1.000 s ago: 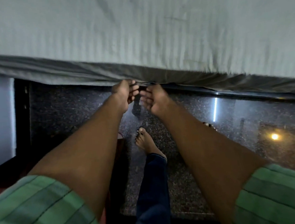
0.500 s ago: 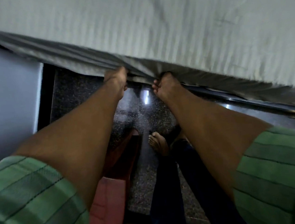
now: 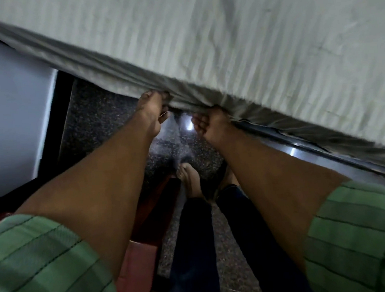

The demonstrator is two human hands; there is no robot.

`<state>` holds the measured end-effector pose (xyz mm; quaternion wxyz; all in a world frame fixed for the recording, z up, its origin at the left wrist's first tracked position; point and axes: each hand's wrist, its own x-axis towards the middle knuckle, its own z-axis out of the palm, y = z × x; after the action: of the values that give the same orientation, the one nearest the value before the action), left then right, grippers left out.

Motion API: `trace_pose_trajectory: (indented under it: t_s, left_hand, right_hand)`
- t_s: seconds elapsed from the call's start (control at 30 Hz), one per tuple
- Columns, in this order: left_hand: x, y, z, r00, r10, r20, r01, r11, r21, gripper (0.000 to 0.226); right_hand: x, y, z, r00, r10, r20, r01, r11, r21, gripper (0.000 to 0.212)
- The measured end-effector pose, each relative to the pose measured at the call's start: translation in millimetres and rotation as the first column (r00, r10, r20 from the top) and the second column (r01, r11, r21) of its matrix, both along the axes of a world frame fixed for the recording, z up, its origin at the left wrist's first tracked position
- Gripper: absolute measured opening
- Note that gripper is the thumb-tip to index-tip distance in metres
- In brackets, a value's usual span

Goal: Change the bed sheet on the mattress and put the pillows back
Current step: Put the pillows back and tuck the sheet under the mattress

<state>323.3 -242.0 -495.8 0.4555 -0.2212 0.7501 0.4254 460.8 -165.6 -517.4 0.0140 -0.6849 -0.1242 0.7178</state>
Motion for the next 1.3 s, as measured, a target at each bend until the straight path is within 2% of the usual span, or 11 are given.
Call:
trace_pose_trajectory:
  t_s: [0.17,0.37,0.53,0.63,0.7,0.77,0.8,0.87,0.93,1.1,1.3]
  left_hand:
    - [-4,9,-14,0.993,0.108,-0.046,-0.109,0.993,-0.04,0.007]
    - [-10,15,-36,0.942,0.177,-0.285,-0.226,0.963,-0.15,0.022]
    - [-16,-1,-53,0.962,0.131,-0.24,-0.189,0.954,-0.234,0.065]
    - [-21,-5,-40,0.997,0.045,-0.058,-0.049,0.996,-0.077,0.039]
    - [-23,-1,-24,0.998,0.06,0.001,-0.06,0.998,0.0,0.01]
    - [-19,11,-7,0.972,0.235,0.006,-0.235,0.971,0.047,0.013]
    - [-16,17,5,0.91,0.414,0.031,-0.415,0.901,0.128,0.014]
    - [-12,28,6,0.809,0.588,0.014,-0.587,0.805,0.089,0.017]
    - [-12,33,9,0.899,0.439,0.0,-0.439,0.898,0.006,0.023]
    - [-2,50,28,0.88,0.399,0.258,-0.437,0.892,0.113,0.026]
    - [2,57,37,0.817,0.469,0.335,-0.564,0.772,0.293,0.045]
  right_hand:
    - [-14,11,-3,1.0,0.004,-0.007,-0.003,0.999,0.045,0.042]
    - [-15,1,-24,0.994,-0.025,0.108,0.013,0.994,0.109,0.026]
    - [-15,-4,-18,0.982,-0.139,0.128,0.125,0.986,0.115,0.024]
    - [-12,-9,1,0.982,-0.182,0.056,0.175,0.979,0.103,0.018]
    - [-12,-11,11,0.926,-0.374,-0.053,0.377,0.922,0.089,0.015]
    - [-11,-12,17,0.83,-0.539,-0.143,0.548,0.836,0.035,0.026]
    - [-10,-12,18,0.772,-0.609,-0.184,0.615,0.788,-0.025,0.037]
    - [-13,-9,18,0.666,-0.702,-0.251,0.698,0.706,-0.122,0.054]
    - [-23,-9,21,0.562,-0.773,-0.295,0.765,0.621,-0.169,0.063]
    - [-57,2,31,0.362,-0.852,-0.379,0.848,0.47,-0.247,0.078]
    - [-70,13,42,0.269,-0.92,-0.284,0.889,0.351,-0.293,0.078]
